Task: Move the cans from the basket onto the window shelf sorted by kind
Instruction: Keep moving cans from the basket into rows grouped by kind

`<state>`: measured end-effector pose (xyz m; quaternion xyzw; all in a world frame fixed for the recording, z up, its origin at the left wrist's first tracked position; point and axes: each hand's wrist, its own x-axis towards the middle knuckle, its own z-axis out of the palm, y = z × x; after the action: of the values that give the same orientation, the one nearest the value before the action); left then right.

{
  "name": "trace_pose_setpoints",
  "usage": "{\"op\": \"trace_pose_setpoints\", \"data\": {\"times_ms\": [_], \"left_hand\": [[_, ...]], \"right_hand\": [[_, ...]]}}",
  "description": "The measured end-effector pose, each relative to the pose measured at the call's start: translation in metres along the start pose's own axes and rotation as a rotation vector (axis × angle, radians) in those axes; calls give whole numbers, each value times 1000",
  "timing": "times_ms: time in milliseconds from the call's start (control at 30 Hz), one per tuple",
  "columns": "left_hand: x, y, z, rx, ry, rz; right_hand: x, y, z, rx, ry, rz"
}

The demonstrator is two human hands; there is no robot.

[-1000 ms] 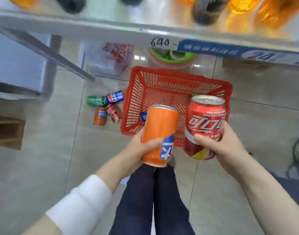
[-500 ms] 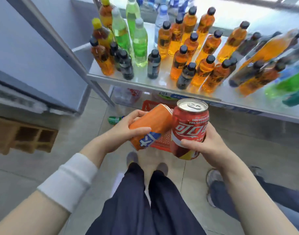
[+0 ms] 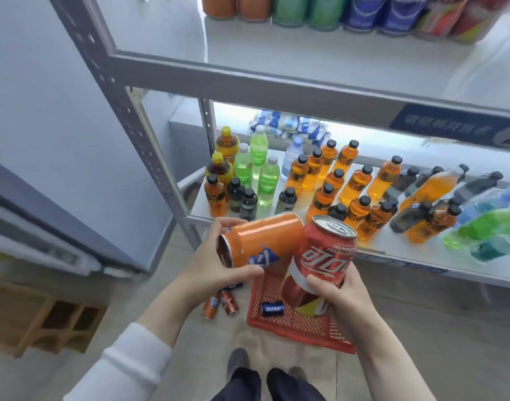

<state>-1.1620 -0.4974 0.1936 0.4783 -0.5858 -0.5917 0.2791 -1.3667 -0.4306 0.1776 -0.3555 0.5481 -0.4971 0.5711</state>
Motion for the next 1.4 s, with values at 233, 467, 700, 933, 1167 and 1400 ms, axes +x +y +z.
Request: {"op": "trace_pose_setpoints", "data": {"times_ms": [233,467,700,933,1167,1400], "left_hand": [[16,35,-6,-128,335,176],[52,107,-7,-190,456,388],[92,168,-18,-185,524,500],[137,196,-78,22,582,472],[188,212,-144,112,558,468],[242,197,-171,101,469,433]], "right_hand": [[15,-39,24,76,-37,-25],[42,-101,22,29,-57,-179],[74,-154,12,-74,-107,-262],[108,-192,10,-134,-128,-321],[153,-209,21,-178,-12,-392],[196,-217,30,-240,115,-434]]}}
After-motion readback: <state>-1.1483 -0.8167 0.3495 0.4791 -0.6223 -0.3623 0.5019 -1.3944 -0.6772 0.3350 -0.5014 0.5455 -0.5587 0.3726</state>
